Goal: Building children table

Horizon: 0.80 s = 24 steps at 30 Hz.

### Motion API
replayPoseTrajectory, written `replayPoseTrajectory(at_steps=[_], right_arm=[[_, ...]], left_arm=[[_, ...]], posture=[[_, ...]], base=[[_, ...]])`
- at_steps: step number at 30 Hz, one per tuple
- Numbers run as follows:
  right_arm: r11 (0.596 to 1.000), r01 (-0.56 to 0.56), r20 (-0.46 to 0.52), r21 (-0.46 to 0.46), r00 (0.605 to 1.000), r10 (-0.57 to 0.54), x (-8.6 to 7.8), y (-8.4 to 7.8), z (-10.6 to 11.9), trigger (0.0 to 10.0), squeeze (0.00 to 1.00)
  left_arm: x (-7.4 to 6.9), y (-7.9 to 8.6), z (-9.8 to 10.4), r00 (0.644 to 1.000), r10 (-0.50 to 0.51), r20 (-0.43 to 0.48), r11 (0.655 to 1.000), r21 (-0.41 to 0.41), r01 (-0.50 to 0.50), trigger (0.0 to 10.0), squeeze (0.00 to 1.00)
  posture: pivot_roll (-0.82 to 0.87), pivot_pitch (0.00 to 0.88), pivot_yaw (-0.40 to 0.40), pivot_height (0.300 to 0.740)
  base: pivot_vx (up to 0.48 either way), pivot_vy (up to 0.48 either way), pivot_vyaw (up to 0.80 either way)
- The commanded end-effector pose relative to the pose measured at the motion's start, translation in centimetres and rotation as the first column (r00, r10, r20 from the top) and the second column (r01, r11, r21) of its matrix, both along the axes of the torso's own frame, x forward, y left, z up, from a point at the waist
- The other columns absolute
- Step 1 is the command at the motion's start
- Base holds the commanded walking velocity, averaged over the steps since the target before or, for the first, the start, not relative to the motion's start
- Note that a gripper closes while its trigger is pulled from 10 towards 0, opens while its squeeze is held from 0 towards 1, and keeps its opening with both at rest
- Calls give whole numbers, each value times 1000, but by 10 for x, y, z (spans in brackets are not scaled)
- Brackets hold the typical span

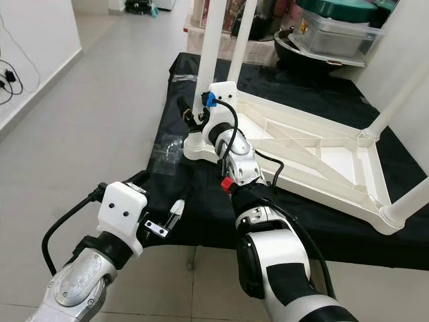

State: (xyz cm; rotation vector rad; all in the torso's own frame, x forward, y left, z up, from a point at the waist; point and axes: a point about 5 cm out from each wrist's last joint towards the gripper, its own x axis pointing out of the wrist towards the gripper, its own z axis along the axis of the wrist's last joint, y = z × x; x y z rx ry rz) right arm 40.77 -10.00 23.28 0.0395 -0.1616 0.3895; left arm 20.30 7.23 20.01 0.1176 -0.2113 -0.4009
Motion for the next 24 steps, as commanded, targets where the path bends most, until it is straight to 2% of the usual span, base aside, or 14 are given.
replayPoseTrajectory(at_steps=[1,7,11,14,16,19,20,22,23,24], right_arm=[[1000,-4,-10,-17,1000,4,0,-2,-5,10000,0],[997,57,-36,-61,998,-59,3,-18,-10,10000,0],[996,74,-48,-43,996,-76,6,-18,-8,10000,0],[997,66,-46,-30,997,-68,7,-14,-6,10000,0],[998,53,-33,-27,998,-54,9,-1,2,10000,0],[999,44,-26,-16,999,-44,9,8,7,10000,0],[999,32,-20,-4,999,-32,10,17,13,10000,0],[999,32,-20,-4,999,-32,10,17,13,10000,0],[1000,21,-15,6,1000,-21,10,24,18,10000,0],[1000,21,-15,6,1000,-21,10,24,18,10000,0]], left_arm=[[-3,-2,0,1000,-5,-7,1000,-6,5,10000,0],[-4,-2,0,1000,-6,-9,1000,-6,6,10000,0],[-5,-3,0,1000,-8,-11,1000,-7,7,10000,0],[-5,-3,0,1000,-9,-12,1000,-10,9,10000,0],[-8,-4,1,1000,-7,-16,1000,-14,7,10000,0],[-10,-4,1,1000,-4,-20,1000,-15,4,10000,0],[-11,-4,1,1000,0,-23,1000,-17,0,10000,0],[-11,-4,1,1000,0,-23,1000,-17,0,10000,0],[-12,-5,1,1000,3,-25,1000,-18,-3,10000,0],[-12,-5,1,1000,3,-25,1000,-18,-3,10000,0]], posture=[[145,85,-156,740],[140,98,-156,740],[141,104,-157,740],[140,109,-156,740],[144,134,-164,740],[147,147,-173,740],[146,158,-180,740],[146,158,-180,740],[147,163,-183,740],[147,163,-183,740]], base=[[0,0,0],[0,0,0],[0,0,0],[0,0,0],[0,0,0],[0,0,0],[0,0,0],[0,0,0],[0,0,0],[0,0,0]])
